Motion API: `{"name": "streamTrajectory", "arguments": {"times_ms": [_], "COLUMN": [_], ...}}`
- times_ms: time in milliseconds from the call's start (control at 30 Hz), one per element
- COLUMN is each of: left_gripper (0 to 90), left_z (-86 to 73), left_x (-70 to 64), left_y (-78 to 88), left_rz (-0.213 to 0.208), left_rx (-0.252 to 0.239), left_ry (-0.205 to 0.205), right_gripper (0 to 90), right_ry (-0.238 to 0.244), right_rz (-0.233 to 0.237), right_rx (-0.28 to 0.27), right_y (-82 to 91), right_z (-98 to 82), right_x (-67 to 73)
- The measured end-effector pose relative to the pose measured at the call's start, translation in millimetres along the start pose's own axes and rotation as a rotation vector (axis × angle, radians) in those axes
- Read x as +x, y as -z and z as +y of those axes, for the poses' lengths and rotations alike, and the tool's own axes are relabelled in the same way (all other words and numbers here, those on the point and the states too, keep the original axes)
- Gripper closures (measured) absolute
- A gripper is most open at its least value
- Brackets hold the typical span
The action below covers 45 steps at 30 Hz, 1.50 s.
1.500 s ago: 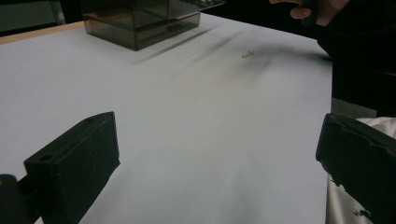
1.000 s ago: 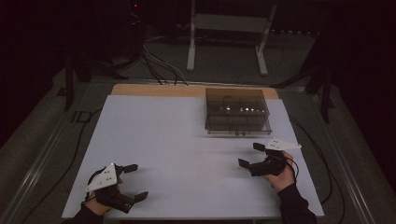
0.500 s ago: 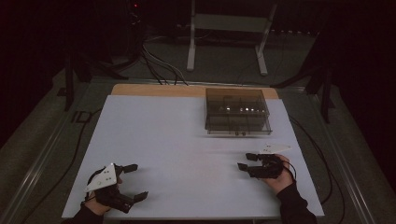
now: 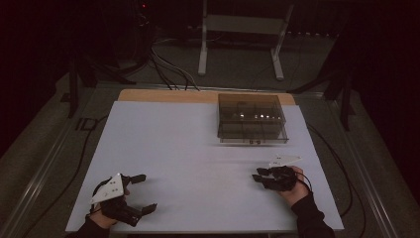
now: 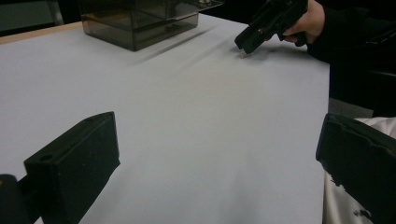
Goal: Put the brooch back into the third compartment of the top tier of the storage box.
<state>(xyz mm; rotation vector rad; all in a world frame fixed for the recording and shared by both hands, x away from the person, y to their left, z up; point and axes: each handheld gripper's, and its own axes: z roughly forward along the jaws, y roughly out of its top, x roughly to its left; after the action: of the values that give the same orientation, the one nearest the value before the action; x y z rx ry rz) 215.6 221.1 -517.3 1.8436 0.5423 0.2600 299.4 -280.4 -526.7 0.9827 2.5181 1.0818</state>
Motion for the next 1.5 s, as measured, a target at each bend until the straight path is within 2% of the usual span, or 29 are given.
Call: {"name": "streamTrajectory", "arguments": {"times_ms": [200,267,333,433,467,533,1000,1500], "left_gripper": [0.4,0.5,0.5,0.5,0.5,0.5,0.5,0.5], "left_z": [0.1,-0.1,-0.3,-0.1,-0.3,-0.3,-0.5,-1.0], "left_x": [0.2,0.2,0.1,0.2,0.3,0.3,0.7,1.2], "left_y": [0.5,0.6,0.3,0.4,0.5,0.5,0.3,0.0], "left_rz": [-0.003,-0.002,-0.003,-0.003,-0.002,-0.003,-0.005,-0.008], "left_rx": [-0.005,-0.004,0.000,-0.001,-0.001,0.000,-0.003,-0.003], "left_ry": [0.003,0.005,0.002,0.004,0.004,0.005,0.009,0.012], "right_gripper": [70.6,72.3,78.1,79.9,82.3,84.4,85.8,85.9], "right_ry": [0.017,0.017,0.020,0.023,0.011,0.007,0.028,0.010], "right_rz": [-0.026,-0.022,-0.015,-0.009,0.009,0.015,0.005,0.001], "right_rx": [0.041,0.042,0.049,0.055,0.058,0.060,0.075,0.024], "right_y": [-4.4,-4.8,-4.8,-4.8,-5.0,-4.7,-4.4,5.4], "right_z": [-1.3,-0.8,-0.3,0.3,0.2,0.0,2.5,9.4], "right_x": [0.5,0.6,1.7,2.5,1.5,1.0,7.1,7.7]}}
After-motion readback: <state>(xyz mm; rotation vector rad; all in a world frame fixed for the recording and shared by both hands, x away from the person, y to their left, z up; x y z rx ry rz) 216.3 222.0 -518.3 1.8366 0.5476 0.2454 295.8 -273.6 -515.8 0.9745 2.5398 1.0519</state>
